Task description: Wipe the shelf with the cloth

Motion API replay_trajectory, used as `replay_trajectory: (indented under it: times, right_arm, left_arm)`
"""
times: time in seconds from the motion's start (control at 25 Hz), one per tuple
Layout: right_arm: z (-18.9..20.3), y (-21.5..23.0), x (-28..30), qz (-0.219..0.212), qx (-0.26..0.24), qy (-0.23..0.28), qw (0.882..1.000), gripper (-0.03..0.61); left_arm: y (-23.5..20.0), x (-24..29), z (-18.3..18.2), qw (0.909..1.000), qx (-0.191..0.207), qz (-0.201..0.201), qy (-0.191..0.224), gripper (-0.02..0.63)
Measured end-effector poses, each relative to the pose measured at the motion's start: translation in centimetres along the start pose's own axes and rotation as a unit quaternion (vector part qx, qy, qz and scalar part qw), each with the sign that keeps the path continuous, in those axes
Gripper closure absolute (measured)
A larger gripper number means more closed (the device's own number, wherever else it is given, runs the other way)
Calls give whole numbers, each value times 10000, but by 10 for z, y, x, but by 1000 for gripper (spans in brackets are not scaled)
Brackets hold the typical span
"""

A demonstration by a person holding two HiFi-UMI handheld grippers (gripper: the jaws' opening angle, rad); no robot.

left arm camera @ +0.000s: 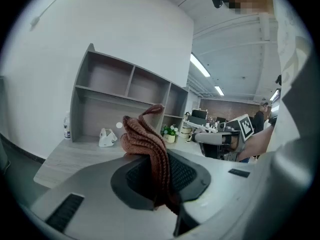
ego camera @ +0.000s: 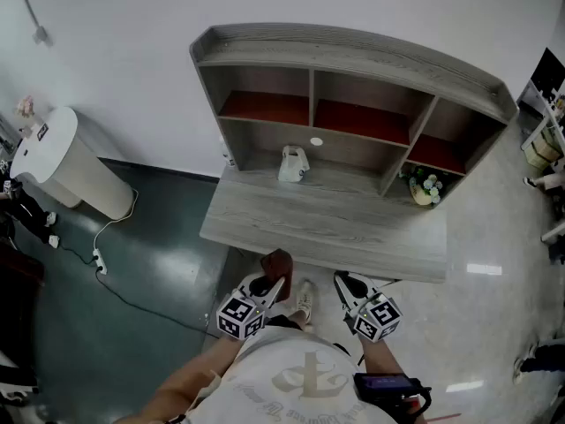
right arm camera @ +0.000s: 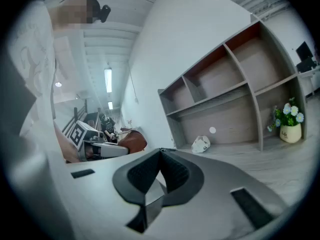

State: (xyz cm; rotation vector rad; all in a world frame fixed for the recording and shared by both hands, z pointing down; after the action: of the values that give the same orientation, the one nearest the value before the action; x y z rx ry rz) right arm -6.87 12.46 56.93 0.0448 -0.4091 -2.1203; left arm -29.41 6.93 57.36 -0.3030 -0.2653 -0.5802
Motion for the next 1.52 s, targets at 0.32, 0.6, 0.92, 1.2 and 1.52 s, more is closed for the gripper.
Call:
replay_trajectory:
  times: [0.32, 0.6, 0.92, 1.2, 1.52]
  right_arm:
    - [7, -22, -16, 0, 45, -12, 10000, 574]
    - [7, -26, -26, 28, 76, 78, 9999, 574]
    - [4, -24, -20, -4, 113, 67, 9999, 574]
    - [8, -19, -2, -97, 119, -25, 9999, 574]
    - [-4, 0, 30, -99, 79, -77, 9999, 574]
  left_arm:
    - [19, -19, 4, 9999, 21, 13, -108, 546]
    - [21, -27, 2, 9999, 38, -85, -66, 546]
    - [-1, -44, 3, 9979, -242, -593, 51, 546]
    - [-26, -55, 9, 9930, -700, -905, 298, 546]
    - [-57, -31, -5, 9910, -842, -961, 397, 546]
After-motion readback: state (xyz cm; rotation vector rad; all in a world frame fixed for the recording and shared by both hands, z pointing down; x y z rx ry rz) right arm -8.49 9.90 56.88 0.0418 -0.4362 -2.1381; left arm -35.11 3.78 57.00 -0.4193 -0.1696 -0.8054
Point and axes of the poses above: the fingertips, and each gripper's own axes: x forward along the fingers, y to its right, z out of its underside, the point moved 7 cm from there along -x, backward along the fingers, and after that the axes turned 1 degree about -z, right-handed, at the moved point
